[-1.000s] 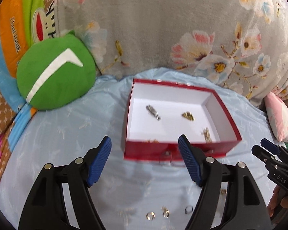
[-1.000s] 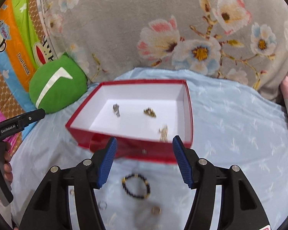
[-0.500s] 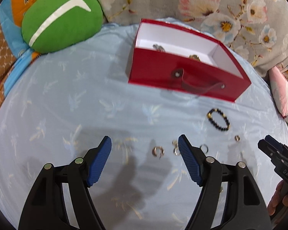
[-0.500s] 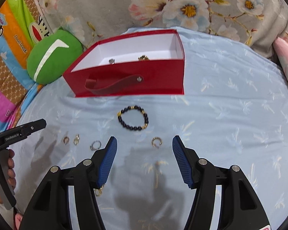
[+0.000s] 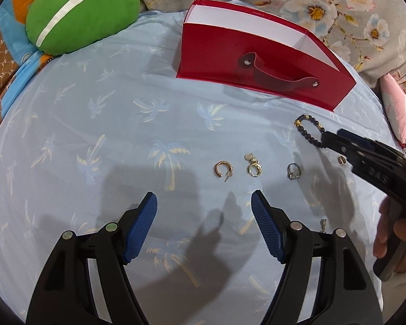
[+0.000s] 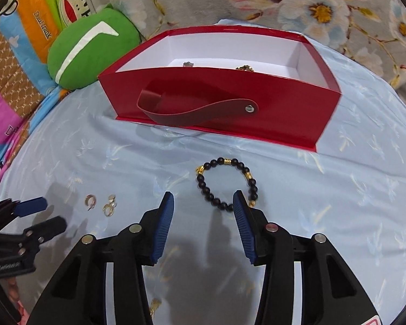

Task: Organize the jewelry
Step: 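Withdraw both grippers toward the black-bead bracelet and earrings, then close the right gripper on the black-bead bracelet, then grasp the silver ring with the left gripper while the right gripper holds the bracelet, then carry the silver ring and black-bead bracelet over the red box, then open the left gripper to drop the ring while the right gripper drops the bracelet, then withdraw both grippers from the box toward the gold hoop earrings, then grasp a gold hoop earring with the right gripper while the left gripper grasps another, then lift both gold hoop earrings and carry them into the red box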

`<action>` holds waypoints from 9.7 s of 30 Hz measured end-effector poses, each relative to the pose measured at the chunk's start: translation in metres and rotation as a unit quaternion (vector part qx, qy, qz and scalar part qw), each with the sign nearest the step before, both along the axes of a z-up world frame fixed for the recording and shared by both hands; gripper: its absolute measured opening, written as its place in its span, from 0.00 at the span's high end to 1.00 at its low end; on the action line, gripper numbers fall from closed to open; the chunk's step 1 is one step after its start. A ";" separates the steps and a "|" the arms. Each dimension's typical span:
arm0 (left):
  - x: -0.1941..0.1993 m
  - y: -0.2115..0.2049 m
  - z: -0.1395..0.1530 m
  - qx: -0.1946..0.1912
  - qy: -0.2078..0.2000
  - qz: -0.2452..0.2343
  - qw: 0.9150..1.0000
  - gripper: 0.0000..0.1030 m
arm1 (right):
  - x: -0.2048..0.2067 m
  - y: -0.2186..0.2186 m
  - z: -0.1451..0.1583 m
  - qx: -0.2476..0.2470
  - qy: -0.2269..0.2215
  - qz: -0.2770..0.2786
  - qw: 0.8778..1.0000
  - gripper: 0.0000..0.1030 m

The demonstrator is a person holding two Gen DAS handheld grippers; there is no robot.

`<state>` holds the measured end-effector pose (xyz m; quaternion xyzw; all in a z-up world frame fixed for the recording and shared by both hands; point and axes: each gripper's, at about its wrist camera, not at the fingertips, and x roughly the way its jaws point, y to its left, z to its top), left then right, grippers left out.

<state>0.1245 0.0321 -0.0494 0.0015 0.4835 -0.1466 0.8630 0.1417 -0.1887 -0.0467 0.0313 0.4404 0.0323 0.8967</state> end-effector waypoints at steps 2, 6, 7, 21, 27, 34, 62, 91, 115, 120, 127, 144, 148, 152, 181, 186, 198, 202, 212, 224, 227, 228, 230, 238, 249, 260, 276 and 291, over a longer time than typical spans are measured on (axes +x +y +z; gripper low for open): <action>0.000 0.000 -0.001 0.000 0.001 0.000 1.000 0.32 | 0.011 0.000 -0.006 -0.005 0.007 0.001 1.000 0.58; 0.001 -0.002 -0.002 -0.004 0.003 -0.008 1.000 0.32 | 0.025 -0.002 -0.017 -0.011 0.022 -0.002 1.000 0.65; 0.001 -0.004 -0.002 -0.005 0.004 -0.012 1.000 0.32 | 0.027 -0.002 -0.019 -0.011 0.025 -0.002 1.000 0.71; -0.006 -0.038 -0.002 -0.018 0.009 -0.057 0.998 0.32 | 0.023 -0.005 -0.027 -0.010 0.032 -0.005 0.999 0.93; -0.004 -0.059 -0.003 -0.021 0.010 -0.078 0.997 0.32 | 0.004 -0.018 -0.019 0.012 0.023 -0.033 0.999 0.93; 0.000 -0.096 -0.008 -0.026 0.007 -0.119 0.993 0.39 | -0.034 -0.046 0.004 0.039 -0.001 -0.070 0.997 0.93; 0.004 -0.115 -0.019 -0.024 -0.001 -0.133 0.991 0.95 | -0.069 -0.065 0.060 0.066 -0.063 -0.082 0.992 0.93; 0.068 -0.086 0.145 -0.058 -0.176 -0.087 0.979 0.95 | -0.016 -0.052 0.162 0.061 -0.171 -0.034 0.983 0.93; 0.227 -0.130 0.105 -0.023 -0.147 -0.063 0.987 0.95 | 0.159 -0.057 0.119 0.062 -0.105 -0.020 0.992 0.93; 0.238 -0.134 0.092 -0.017 -0.134 -0.061 0.989 0.95 | 0.172 -0.058 0.108 0.059 -0.094 -0.022 0.994 0.93; 0.251 -0.134 0.077 -0.015 -0.108 -0.045 0.993 0.88 | 0.185 -0.057 0.096 0.051 -0.086 -0.020 0.995 0.82; 0.225 -0.098 0.115 -0.048 -0.147 -0.016 0.988 0.31 | 0.138 -0.066 0.119 0.046 -0.131 -0.045 0.989 0.61; 0.203 -0.083 0.127 -0.040 -0.159 -0.014 0.986 0.31 | 0.113 -0.072 0.129 0.046 -0.147 -0.057 0.986 0.56; 0.181 -0.069 0.134 -0.043 -0.165 -0.011 0.985 0.31 | 0.083 -0.082 0.138 0.049 -0.160 -0.076 0.983 0.53; 0.023 -0.008 0.044 -0.003 -0.069 0.011 0.998 0.20 | -0.102 -0.094 0.028 0.043 -0.039 -0.140 0.988 0.52; 0.011 -0.012 0.018 0.007 -0.050 -0.003 0.999 0.20 | -0.104 -0.083 0.011 0.039 -0.022 -0.133 0.990 0.52; 0.009 -0.021 -0.024 0.040 -0.052 -0.017 0.998 0.34 | -0.086 -0.068 -0.018 0.034 0.007 -0.122 0.992 0.54; 0.010 -0.019 -0.028 0.038 -0.059 -0.014 0.997 0.34 | -0.079 -0.067 -0.023 0.029 0.012 -0.122 0.992 0.60; 0.012 -0.022 -0.031 0.042 -0.082 -0.019 0.996 0.34 | -0.067 -0.058 -0.030 0.003 0.014 -0.118 0.993 0.78; 0.011 -0.033 -0.029 0.041 -0.091 -0.051 0.994 0.72 | -0.069 -0.056 -0.031 0.002 0.008 -0.122 0.993 0.89; 0.010 -0.035 -0.028 0.036 -0.089 -0.056 0.994 0.79 | -0.069 -0.056 -0.031 0.009 0.011 -0.119 0.993 1.00; 0.011 -0.035 -0.028 0.032 -0.087 -0.056 0.994 0.81 | -0.069 -0.055 -0.031 0.006 0.011 -0.118 0.993 1.00; 0.011 -0.033 -0.028 0.024 -0.082 -0.055 0.995 0.83 | -0.069 -0.055 -0.031 0.007 0.011 -0.118 0.993 1.00; 0.011 -0.032 -0.027 0.011 -0.074 -0.052 0.996 0.83 | -0.074 -0.057 -0.027 0.002 -0.002 -0.124 0.992 0.63; 0.013 -0.029 -0.027 -0.003 -0.067 -0.048 0.997 0.83 | -0.053 -0.052 -0.031 -0.006 0.006 -0.113 0.994 0.85; 0.015 -0.030 -0.027 -0.005 -0.065 -0.051 0.997 0.83 | -0.055 -0.052 -0.029 0.009 0.004 -0.116 0.993 0.85; 0.000 -0.031 0.017 -0.041 -0.099 -0.055 0.993 0.84 | -0.070 -0.044 0.020 0.031 -0.047 -0.098 0.994 0.85; 0.009 -0.016 0.127 -0.075 -0.198 -0.043 0.976 0.84 | -0.065 -0.038 0.118 0.038 -0.149 -0.063 0.986 0.85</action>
